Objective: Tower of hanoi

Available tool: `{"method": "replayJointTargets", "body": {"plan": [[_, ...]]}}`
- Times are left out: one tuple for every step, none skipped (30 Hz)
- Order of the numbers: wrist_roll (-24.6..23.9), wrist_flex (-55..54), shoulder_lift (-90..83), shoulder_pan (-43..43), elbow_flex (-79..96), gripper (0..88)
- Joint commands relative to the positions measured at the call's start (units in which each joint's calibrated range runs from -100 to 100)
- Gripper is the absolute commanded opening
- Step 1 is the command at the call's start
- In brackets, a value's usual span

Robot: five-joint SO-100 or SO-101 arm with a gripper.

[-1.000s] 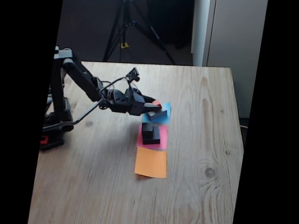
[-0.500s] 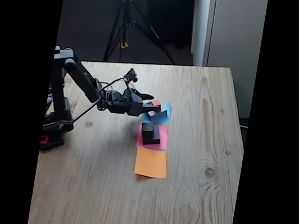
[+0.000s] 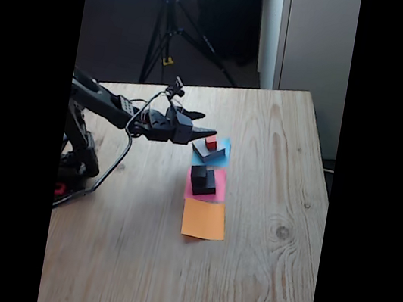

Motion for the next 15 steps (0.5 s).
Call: {"method": "replayJointTargets", "body": {"plan": [[0.7, 11.5, -12.7, 1.0, 0.3, 13.9], [0.5, 15.7, -15.7, 1.6, 0.3, 10.2], [0.5, 18.9, -18.0, 2.1, 0.2, 8.7], [0.7, 22.3, -20.6, 2.6, 0.3, 6.8], [0.7, 25.5, -22.9, 3.0, 0.3, 5.1], [0.7, 29.0, -25.6, 3.6, 0.2, 2.7], [0.7, 33.1, -28.0, 4.0, -0.6, 0.5], [0.7, 38.6, -30.3, 4.6, -2.0, 0.3], [0.7, 43.1, -32.3, 5.1, -3.2, 0.3], [0.7, 47.0, -33.8, 5.8, -4.8, 0.3], [0.7, 51.2, -35.0, 6.3, -6.9, 0.3], [0.7, 56.2, -36.0, 7.3, -9.8, 0.3], [0.7, 59.5, -36.5, 8.0, -12.0, 0.3], [0.7, 63.3, -37.0, 8.9, -14.6, 0.3], [0.7, 66.9, -37.3, 10.0, -17.6, 0.4]]}}
